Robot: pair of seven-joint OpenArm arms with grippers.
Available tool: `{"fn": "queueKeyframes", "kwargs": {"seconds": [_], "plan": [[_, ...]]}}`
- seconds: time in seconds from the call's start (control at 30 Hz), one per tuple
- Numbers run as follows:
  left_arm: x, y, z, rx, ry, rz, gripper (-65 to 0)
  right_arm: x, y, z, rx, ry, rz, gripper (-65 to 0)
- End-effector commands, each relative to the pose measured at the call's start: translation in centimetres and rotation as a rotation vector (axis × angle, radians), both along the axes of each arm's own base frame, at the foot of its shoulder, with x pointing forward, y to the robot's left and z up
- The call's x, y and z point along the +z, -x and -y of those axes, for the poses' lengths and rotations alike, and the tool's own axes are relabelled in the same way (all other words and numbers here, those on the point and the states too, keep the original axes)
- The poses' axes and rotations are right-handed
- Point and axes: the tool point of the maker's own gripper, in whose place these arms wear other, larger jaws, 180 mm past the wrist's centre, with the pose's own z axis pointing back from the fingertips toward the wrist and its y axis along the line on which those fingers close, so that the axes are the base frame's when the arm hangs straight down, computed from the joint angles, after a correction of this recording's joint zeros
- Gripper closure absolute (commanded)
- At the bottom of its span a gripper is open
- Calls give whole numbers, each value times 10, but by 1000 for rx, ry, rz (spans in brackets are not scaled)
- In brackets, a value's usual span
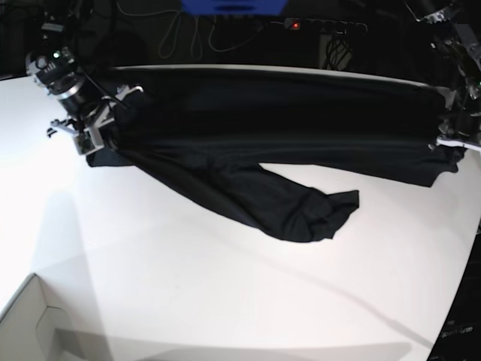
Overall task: Layout the t-shirt on the table in an organized manner, then fold the t-shirt properly
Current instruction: 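Lower the shirt with both grippers, letting the hem drape onto the table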
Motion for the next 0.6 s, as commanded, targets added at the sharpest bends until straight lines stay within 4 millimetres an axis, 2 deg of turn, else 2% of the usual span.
{"fn": "queueKeyframes", "kwargs": {"seconds": [0.0,0.27,0.57], "plan": [[26,-5,-14,16,-51,70,-2,14,-3,-1,7,-7,57,0],[27,4,-18,28,-63,61,-2,7,25,-8,20,-56,64,0],[8,33,-16,24,-64,-19,-2,-1,28,-6,13,-56,40,0]]}}
